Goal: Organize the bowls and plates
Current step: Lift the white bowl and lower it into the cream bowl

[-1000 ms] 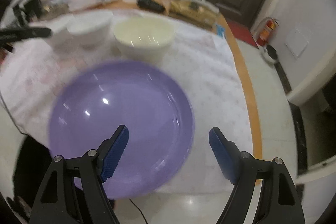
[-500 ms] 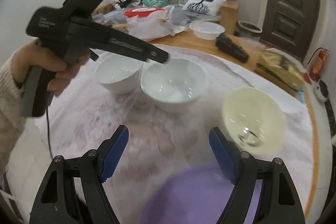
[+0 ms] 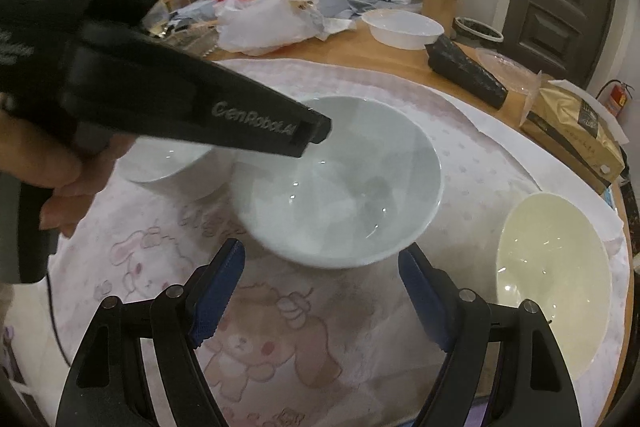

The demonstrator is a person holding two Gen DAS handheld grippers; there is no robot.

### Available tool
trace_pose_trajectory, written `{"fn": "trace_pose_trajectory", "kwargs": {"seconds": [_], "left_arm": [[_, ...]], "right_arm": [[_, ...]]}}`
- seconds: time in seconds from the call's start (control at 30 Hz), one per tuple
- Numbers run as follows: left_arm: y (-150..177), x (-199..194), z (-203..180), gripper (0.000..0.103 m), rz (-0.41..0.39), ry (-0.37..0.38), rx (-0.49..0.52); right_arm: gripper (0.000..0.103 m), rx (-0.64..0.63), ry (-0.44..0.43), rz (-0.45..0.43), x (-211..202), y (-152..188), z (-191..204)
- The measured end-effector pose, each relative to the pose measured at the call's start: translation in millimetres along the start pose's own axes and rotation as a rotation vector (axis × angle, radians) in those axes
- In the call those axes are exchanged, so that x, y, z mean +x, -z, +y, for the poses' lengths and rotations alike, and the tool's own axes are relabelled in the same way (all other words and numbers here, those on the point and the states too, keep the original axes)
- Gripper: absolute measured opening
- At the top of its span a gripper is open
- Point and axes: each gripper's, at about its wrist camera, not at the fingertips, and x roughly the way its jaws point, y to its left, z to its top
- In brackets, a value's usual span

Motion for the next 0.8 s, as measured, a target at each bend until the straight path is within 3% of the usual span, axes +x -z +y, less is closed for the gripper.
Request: {"fn": "trace_pose_trajectory", "kwargs": {"seconds": [0.17,0.4,0.8], "left_arm": [[-1,6,0,0.015,0.009,-0.002,0.005],[-1,7,1,0.014,0.006,0.002,0.009],[3,-4,0,0.014,0.000,0.002,0.013]], "right_arm": [[0.084,-0.002,0.021,-0.018,8,-6,-2],[0.090,-0.042,0.056,-0.016,14,-8,3],[0.089,-0.035,0.037,-0.036,13,-10,-1]]}}
